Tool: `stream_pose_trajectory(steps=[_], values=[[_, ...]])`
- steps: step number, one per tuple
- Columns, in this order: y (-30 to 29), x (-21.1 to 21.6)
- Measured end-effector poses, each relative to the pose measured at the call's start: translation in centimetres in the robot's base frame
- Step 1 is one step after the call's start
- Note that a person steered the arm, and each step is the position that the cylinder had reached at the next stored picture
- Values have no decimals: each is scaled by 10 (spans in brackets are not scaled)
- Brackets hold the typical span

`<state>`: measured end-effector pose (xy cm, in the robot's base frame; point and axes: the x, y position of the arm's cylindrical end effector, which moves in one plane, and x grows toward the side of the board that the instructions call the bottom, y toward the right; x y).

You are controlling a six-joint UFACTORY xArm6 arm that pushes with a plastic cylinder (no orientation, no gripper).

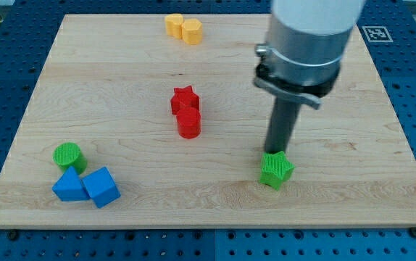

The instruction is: Slightly move the green star to the bottom right of the red circle

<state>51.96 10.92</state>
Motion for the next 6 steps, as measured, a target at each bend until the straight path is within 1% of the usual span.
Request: stream_pose_trajectory(steps=[1,2,3,4,5,6], values=[[39,8],[36,48],[-10,54],[-74,46],[-91,46],[-32,47]])
